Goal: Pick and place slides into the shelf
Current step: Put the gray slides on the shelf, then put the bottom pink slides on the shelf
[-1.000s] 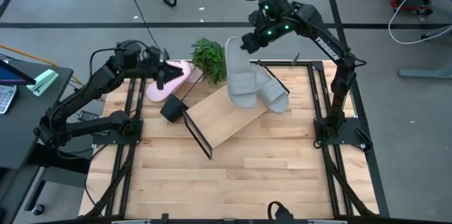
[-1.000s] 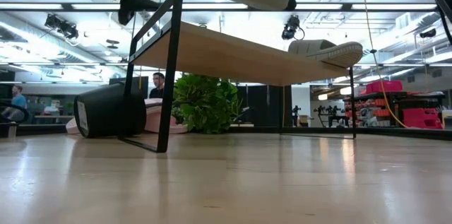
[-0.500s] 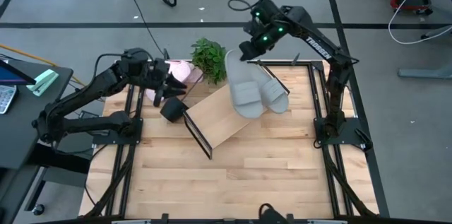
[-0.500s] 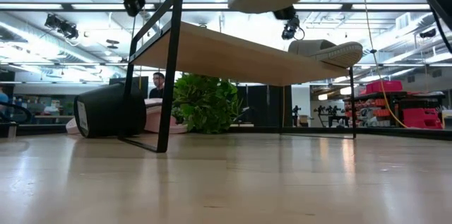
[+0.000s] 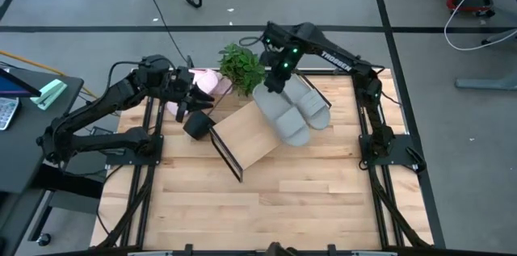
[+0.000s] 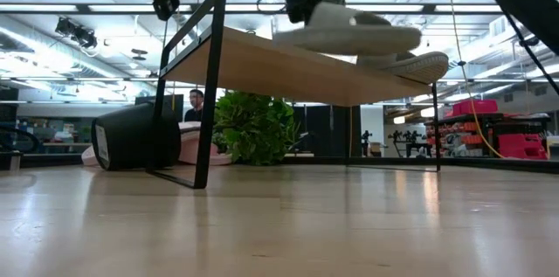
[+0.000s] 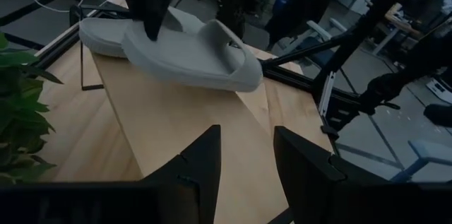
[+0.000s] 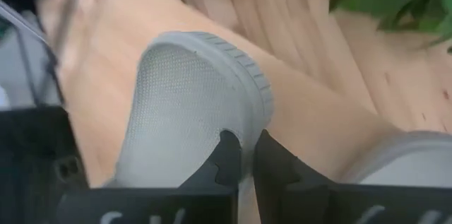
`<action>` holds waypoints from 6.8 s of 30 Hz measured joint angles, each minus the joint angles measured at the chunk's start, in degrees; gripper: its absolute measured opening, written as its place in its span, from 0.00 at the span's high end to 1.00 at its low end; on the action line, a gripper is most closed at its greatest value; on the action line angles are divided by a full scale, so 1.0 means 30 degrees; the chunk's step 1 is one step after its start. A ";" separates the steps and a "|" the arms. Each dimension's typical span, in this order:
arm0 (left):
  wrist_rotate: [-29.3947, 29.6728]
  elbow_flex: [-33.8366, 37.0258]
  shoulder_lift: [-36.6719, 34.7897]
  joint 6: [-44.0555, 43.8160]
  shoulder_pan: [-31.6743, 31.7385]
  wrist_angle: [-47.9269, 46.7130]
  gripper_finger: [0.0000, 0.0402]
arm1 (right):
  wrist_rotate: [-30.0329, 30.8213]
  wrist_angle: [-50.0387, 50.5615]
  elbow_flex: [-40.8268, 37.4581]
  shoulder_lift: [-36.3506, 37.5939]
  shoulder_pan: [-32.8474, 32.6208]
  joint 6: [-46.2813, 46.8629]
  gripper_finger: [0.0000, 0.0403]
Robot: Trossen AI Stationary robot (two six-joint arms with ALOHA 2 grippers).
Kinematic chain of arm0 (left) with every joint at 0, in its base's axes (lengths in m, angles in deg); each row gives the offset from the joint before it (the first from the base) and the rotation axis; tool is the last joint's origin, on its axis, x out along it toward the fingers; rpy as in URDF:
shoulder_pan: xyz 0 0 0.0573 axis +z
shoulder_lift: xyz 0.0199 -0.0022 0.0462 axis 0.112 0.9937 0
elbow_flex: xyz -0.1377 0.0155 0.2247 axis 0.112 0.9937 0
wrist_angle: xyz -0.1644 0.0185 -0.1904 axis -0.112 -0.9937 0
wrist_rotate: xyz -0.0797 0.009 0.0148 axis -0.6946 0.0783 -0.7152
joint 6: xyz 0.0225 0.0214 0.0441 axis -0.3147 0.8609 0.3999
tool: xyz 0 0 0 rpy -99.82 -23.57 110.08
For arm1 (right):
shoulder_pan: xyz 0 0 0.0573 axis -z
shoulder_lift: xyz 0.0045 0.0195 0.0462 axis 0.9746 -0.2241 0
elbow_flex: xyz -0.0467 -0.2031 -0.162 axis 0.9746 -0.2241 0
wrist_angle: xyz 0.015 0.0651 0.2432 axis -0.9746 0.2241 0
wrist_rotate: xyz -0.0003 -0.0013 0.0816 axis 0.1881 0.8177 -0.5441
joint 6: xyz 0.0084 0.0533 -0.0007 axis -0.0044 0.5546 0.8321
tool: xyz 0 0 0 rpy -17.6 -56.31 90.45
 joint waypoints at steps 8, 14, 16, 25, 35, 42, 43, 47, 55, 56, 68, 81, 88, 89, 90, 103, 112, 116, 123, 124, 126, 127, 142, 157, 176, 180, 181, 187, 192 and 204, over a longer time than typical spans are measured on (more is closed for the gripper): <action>0.0007 -0.0007 0.0000 -0.0471 0.0000 0.0000 0.66 | 0.0327 0.0342 0.0000 -0.0482 -0.0204 -0.0537 0.95; 0.0007 0.0000 0.0000 -0.0471 0.0000 -0.0007 0.67 | 0.0559 0.0223 0.0000 -0.0479 -0.0102 -0.0523 0.95; 0.0000 0.0000 0.0000 -0.0530 0.0000 -0.0007 0.67 | 0.0708 -0.0004 0.0000 -0.0479 -0.0095 -0.0518 0.95; -0.0002 0.0000 0.0000 -0.0782 -0.0015 -0.0022 0.67 | 0.0837 -0.0028 0.0000 -0.0479 -0.0015 -0.0477 0.95; 0.0000 0.0000 0.0000 -0.0973 -0.0015 -0.0029 0.67 | 0.1540 -0.0093 0.0000 -0.0472 -0.0029 -0.0756 0.95; 0.0000 -0.0004 0.0000 -0.0973 -0.0015 -0.0029 0.66 | 0.1525 -0.0220 -0.0430 -0.0421 -0.0078 -0.0694 0.95; 0.0000 -0.0003 0.0000 -0.0971 -0.0015 -0.0029 0.66 | 0.1530 -0.0178 -0.0656 -0.0421 -0.0100 -0.0669 0.95; 0.0000 -0.0003 -0.0003 -0.0980 -0.0022 -0.0029 0.66 | 0.1753 -0.0726 -0.1517 -0.0427 -0.0298 -0.0745 0.95; -0.0007 -0.0004 0.0000 -0.1323 -0.0022 -0.0036 0.67 | 0.3150 -0.1287 -0.2208 -0.0428 -0.0527 -0.0401 0.82; -0.0007 -0.0001 0.0000 -0.1341 -0.0022 -0.0036 0.66 | 0.3237 -0.1356 -0.2208 -0.0428 -0.0533 -0.0423 0.80; -0.0007 0.0000 0.0000 -0.1258 -0.0022 -0.0036 0.67 | 0.3864 -0.1407 -0.2208 -0.0428 -0.0515 -0.0315 0.61; 0.1136 -0.0004 0.0000 -0.0954 -0.0007 -0.0036 0.66 | 0.4716 -0.0220 -0.2208 0.1953 -0.0705 0.1175 0.63; 0.1362 0.0000 0.0000 -0.0964 -0.0007 -0.0036 0.68 | 0.4745 0.0085 -0.2204 0.3549 -0.1591 0.3079 0.67; 0.1362 -0.0006 0.0000 -0.1022 -0.0007 -0.0034 0.68 | 0.4735 0.0165 -0.2200 0.3735 -0.1782 0.3289 0.67; 0.1362 -0.0004 0.0000 -0.1108 -0.0007 -0.0031 0.68 | 0.4738 0.0264 -0.2203 0.3900 -0.1995 0.3518 0.67; 0.1872 -0.0005 -0.0007 -0.1972 0.1614 -0.0745 0.66 | 0.6221 -0.0280 -0.2200 0.4286 -0.3873 0.3537 0.67; 0.1861 -0.0006 -0.0007 -0.2457 0.4876 -0.1151 0.67 | 0.6087 -0.1143 -0.2200 0.4286 -0.2940 0.1710 0.66; 0.1819 -0.0003 -0.0003 -0.3134 0.6004 -0.1151 0.65 | 0.5471 -0.1178 -0.2200 0.4286 -0.2522 0.0395 0.67; 0.1654 -0.0007 0.0000 -0.4001 0.6462 -0.1144 0.63 | 0.4548 -0.2268 -0.2200 0.4285 -0.1990 -0.1032 0.67; 0.1649 -0.0006 0.0000 -0.4098 0.6462 -0.1144 0.63 | 0.4541 -0.2398 -0.2200 0.4286 -0.1908 -0.1152 0.67; 0.1647 -0.0001 0.0000 -0.4398 0.6462 -0.1152 0.64 | 0.4549 -0.2571 -0.2200 0.4286 -0.1734 -0.1565 0.67; 0.1652 0.0000 0.0000 -0.4388 0.6462 -0.1178 0.64 | 0.4545 -0.2722 -0.2200 0.4285 -0.1674 -0.1745 0.67; 0.3012 -0.7207 0.6603 0.1241 0.7545 -0.7165 0.61 | 0.3521 -0.5099 -0.2200 0.4279 -0.0867 -0.2432 0.67; 0.5158 -1.2595 1.4892 0.9700 1.0695 -1.8518 0.60 | 0.3536 -0.5549 -0.2200 0.4271 -0.0911 -0.1332 0.67; 0.6529 -0.8868 1.5125 1.2715 1.0797 -1.4921 0.52 | 0.3514 -0.6103 -0.2200 0.4271 -0.0882 -0.1820 0.67; 0.6521 -0.8585 1.5125 1.1828 1.0797 -1.3815 0.49 | 0.3499 -0.6099 -0.2200 0.4271 -0.0882 -0.1971 0.67; 0.6530 -0.8575 1.5142 1.1210 1.0780 -1.3385 0.48 | 0.3499 -0.6097 -0.2200 0.4271 -0.0882 -0.1979 0.67; 0.6830 -0.8575 1.5825 0.9879 1.0717 -1.2759 0.46 | 0.3463 -0.6089 -0.2200 0.4271 -0.0882 -0.1995 0.67; 0.7418 -0.8568 1.6846 0.9018 1.0720 -1.2878 0.45 | 0.3463 -0.6094 -0.2200 0.4271 -0.0882 -0.1973 0.67; 0.6313 -0.8568 1.7146 0.9037 1.0716 -1.3003 0.44 | 0.3472 -0.6188 -0.2200 0.4271 -0.0853 -0.1980 0.67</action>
